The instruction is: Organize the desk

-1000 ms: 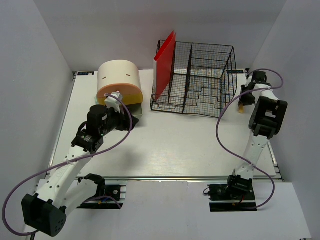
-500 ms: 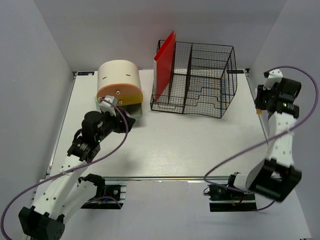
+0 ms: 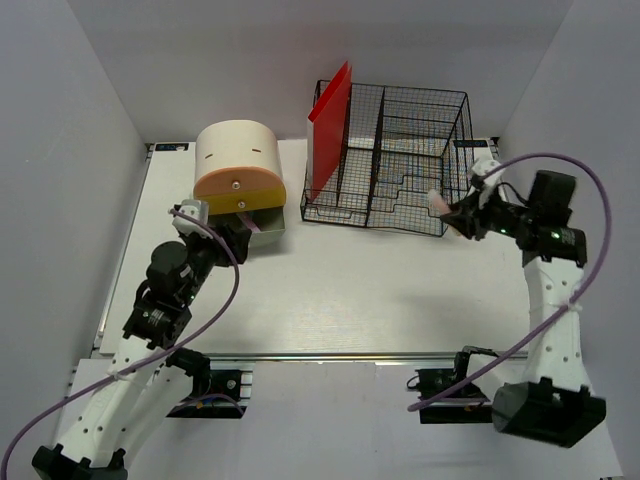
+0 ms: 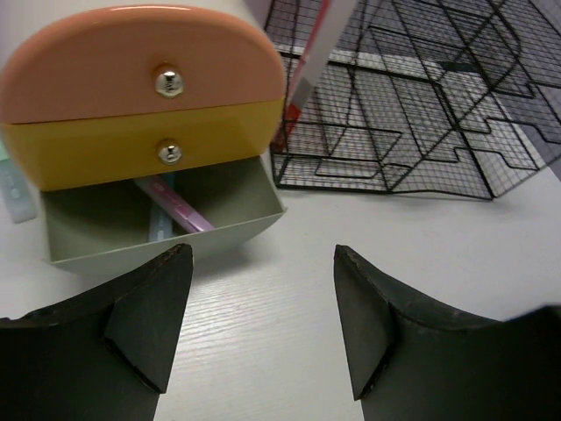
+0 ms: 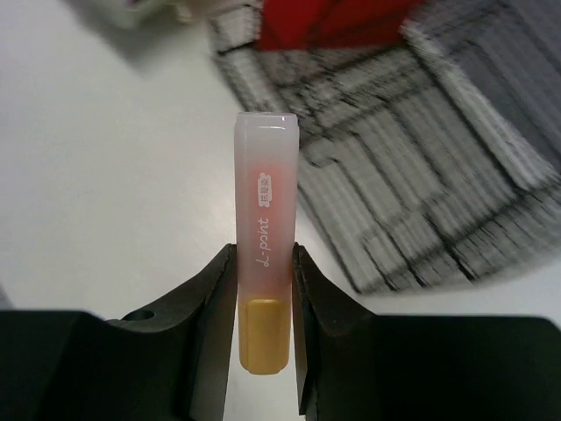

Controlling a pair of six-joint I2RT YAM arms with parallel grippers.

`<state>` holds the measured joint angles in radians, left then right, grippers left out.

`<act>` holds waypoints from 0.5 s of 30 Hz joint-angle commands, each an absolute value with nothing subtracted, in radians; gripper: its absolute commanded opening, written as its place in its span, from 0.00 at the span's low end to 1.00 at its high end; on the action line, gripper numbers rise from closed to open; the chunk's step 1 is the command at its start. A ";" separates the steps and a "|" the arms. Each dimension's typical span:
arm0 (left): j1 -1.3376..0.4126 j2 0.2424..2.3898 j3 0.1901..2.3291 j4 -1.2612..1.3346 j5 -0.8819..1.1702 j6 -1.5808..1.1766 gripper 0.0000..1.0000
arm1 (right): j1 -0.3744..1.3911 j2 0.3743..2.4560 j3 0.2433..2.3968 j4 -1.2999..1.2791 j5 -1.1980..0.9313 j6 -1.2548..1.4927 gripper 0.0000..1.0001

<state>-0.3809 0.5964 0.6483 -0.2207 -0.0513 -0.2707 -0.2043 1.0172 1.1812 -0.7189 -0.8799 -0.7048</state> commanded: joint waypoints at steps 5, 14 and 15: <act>-0.383 0.560 0.629 -0.242 -0.285 -0.305 0.76 | 0.245 1.130 1.187 -0.634 -0.870 -0.693 0.00; -0.383 0.473 0.623 -0.323 -0.587 -0.380 0.77 | 0.716 1.489 1.365 -0.502 -0.459 -0.690 0.00; -0.383 0.463 0.624 -0.333 -0.645 -0.397 0.79 | 0.735 1.527 1.405 -0.499 -0.427 -0.702 0.00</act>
